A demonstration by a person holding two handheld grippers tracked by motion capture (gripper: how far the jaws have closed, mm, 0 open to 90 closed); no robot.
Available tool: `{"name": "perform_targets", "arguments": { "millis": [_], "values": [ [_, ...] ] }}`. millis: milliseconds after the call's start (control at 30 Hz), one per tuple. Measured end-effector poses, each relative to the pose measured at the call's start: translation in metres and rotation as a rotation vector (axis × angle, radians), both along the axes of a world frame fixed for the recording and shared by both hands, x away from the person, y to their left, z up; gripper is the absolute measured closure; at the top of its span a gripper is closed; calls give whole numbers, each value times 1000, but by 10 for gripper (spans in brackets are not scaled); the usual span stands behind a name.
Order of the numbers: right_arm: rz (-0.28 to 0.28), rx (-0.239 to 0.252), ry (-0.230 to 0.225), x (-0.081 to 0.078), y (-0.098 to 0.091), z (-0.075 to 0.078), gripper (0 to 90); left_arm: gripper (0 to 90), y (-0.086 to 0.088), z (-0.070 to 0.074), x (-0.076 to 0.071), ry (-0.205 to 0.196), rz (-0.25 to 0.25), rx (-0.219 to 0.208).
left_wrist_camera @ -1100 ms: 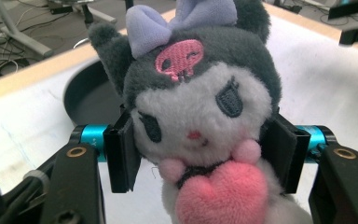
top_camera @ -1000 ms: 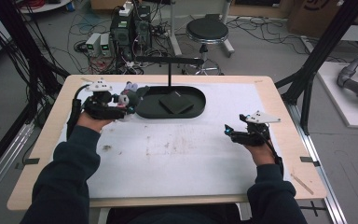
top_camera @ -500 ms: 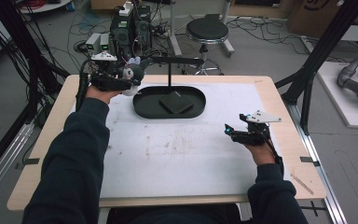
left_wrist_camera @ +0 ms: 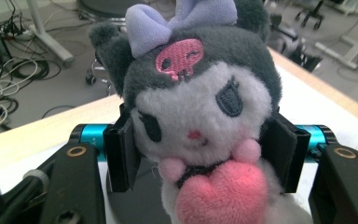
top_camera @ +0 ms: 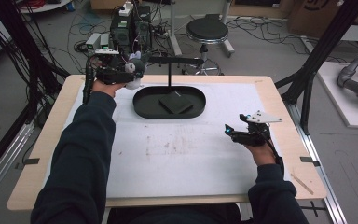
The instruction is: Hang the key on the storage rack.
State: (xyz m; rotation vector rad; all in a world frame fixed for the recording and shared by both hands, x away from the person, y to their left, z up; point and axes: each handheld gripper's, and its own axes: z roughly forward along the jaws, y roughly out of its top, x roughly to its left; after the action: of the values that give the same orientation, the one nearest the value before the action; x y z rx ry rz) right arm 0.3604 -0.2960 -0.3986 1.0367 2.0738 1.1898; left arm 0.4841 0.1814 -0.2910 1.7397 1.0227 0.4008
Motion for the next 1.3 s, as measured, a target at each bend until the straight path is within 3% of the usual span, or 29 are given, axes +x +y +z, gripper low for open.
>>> {"name": "perform_targets", "arguments": {
  "millis": [200, 333, 800, 1133, 1300],
  "values": [
    [2, 1, 1, 0, 0, 0, 250, 380, 2, -4, 6, 2, 27, -14],
    [5, 5, 8, -1, 1, 0, 250, 380, 4, -5, 8, -10, 36, -48],
    [11, 1, 5, -1, 2, 0, 250, 379, 8, -12, 13, -9, 86, -45],
    [13, -3, 6, -1, 2, -1, 250, 376, 18, -34, 10, 29, 128, -39],
    [16, -8, 8, -1, 3, -2, 250, 373, 20, -45, 7, 21, 132, -24]
  ]
}}
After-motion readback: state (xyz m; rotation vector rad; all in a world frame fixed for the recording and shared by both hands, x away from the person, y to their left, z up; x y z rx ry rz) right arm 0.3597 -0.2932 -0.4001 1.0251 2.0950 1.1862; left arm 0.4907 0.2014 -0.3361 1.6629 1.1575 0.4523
